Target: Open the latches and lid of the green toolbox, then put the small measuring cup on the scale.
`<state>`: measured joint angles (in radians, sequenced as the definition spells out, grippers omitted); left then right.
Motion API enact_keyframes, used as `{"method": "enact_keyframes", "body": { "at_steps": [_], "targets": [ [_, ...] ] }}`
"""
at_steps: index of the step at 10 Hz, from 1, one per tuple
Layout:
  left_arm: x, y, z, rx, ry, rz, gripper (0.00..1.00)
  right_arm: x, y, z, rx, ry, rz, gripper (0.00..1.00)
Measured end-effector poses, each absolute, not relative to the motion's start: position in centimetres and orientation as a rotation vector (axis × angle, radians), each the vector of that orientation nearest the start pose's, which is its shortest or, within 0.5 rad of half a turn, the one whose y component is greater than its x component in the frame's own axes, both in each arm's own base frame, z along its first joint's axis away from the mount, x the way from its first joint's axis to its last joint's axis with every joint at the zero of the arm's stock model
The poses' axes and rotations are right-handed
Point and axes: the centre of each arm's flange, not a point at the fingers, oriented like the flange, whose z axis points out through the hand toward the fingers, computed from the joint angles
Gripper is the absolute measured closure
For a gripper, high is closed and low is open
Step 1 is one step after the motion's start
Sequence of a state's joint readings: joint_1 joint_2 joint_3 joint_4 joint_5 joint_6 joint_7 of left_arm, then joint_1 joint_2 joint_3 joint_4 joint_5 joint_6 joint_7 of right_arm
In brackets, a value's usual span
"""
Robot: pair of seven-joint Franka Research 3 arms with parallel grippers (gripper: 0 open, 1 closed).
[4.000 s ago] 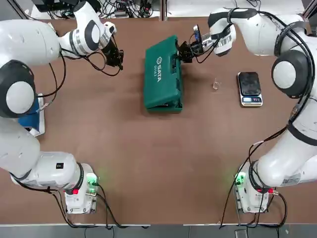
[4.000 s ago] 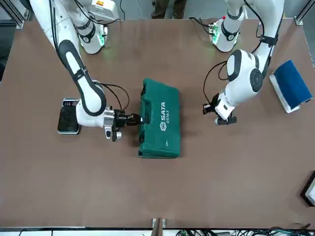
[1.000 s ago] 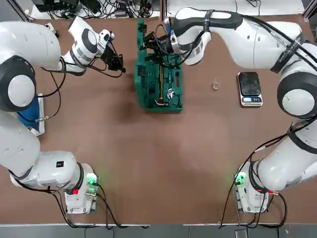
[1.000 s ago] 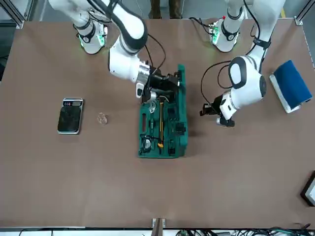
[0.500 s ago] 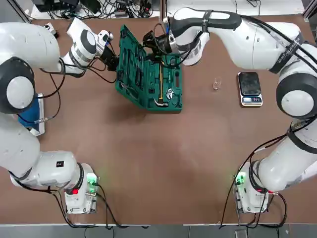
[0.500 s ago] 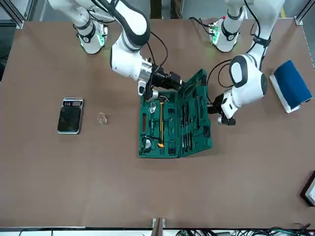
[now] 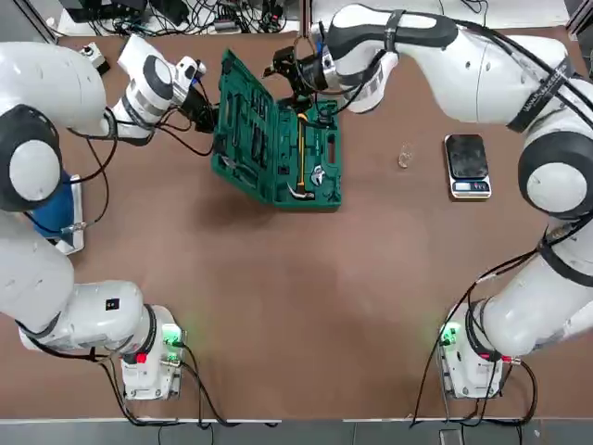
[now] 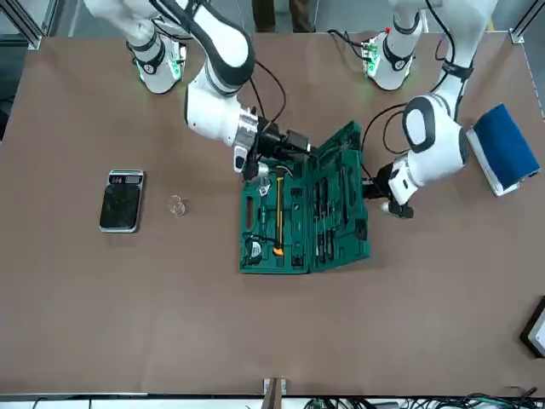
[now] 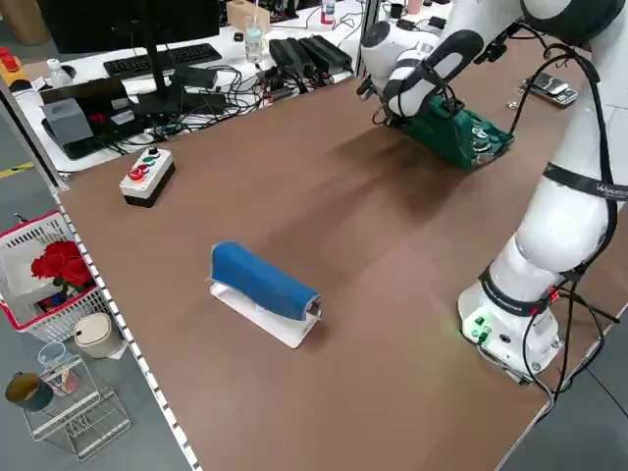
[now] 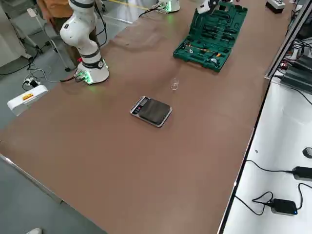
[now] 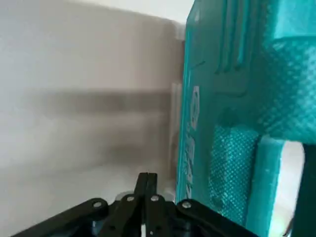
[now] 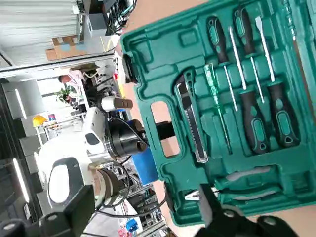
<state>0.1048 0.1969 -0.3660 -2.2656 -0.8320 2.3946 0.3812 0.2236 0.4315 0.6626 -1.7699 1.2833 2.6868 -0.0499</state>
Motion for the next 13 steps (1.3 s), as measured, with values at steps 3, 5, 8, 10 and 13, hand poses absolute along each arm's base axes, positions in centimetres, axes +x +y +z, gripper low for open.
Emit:
{"method": "enact_keyframes", "body": {
  "at_steps": [3, 5, 8, 10, 13],
  "targets": [
    [51.1, -14.3, 27.5, 2.532, 0.008, -0.047, 0.99, 53.0, 43.2, 41.6, -2.158, 0.186, 0.192, 0.0],
    [51.0, -14.4, 27.4, 2.533, 0.005, -0.051, 0.99, 55.7, 39.6, 44.4, -2.237, 0.153, 0.214, 0.0],
    [50.7, -14.0, 27.0, 2.536, 0.011, -0.059, 0.99, 58.3, 31.9, 47.4, -2.403, 0.125, 0.171, 0.0],
    [51.0, -12.6, 27.1, 2.548, 0.004, -0.064, 0.99, 58.8, 25.9, 49.3, -2.595, 0.117, 0.158, 0.0],
    [51.2, -10.5, 27.7, 2.54, 0.028, -0.073, 0.99, 57.3, 19.6, 54.0, -2.928, 0.076, 0.067, 0.0]
  ]
}}
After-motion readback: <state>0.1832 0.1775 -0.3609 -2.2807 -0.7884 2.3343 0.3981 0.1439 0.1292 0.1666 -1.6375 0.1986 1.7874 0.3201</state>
